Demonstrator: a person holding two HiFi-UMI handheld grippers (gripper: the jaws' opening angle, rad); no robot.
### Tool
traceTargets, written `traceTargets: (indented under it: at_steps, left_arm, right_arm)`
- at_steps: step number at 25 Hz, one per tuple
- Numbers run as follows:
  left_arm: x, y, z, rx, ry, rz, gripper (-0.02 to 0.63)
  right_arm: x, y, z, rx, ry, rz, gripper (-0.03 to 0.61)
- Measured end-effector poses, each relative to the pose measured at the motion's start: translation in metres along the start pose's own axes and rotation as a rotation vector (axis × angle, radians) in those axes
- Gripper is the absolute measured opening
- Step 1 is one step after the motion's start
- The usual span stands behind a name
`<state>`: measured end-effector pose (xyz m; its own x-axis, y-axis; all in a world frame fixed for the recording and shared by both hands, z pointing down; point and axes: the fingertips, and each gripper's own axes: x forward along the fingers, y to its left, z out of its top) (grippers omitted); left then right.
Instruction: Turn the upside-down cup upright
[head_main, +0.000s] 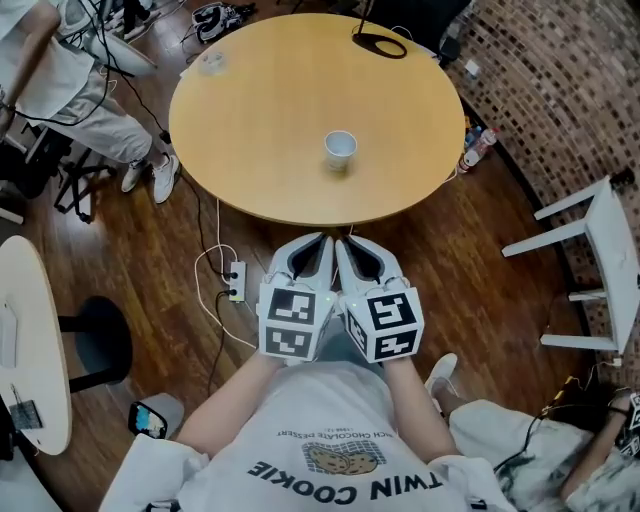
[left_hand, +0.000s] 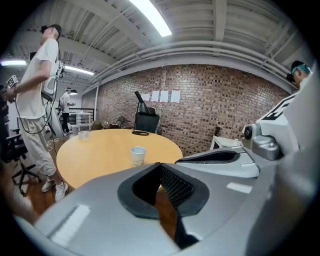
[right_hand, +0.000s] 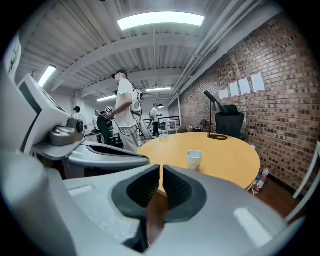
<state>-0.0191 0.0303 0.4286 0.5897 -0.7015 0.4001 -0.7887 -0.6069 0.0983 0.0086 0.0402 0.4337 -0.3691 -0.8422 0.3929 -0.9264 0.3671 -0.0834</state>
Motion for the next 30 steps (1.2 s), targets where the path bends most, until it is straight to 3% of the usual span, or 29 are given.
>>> traceTargets:
  at_steps: [12,22,30]
  left_arm:
    - [0.123,0.030,0.056,-0.077,0.010,0.139,0.006]
    - [0.142,0.086,0.061,-0.096,0.032,0.265,0.006]
    - [0.161,0.131,0.062,-0.122,0.043,0.247,0.006]
  right_arm:
    - [0.091,-0.105,0.050,-0.146,0.075,0.145,0.035]
    - [0.168,-0.111,0.031,-0.528,0.234,0.234,0.060]
    - [0.216,-0.109,0.008,-0.696,0.400,0.260,0.060]
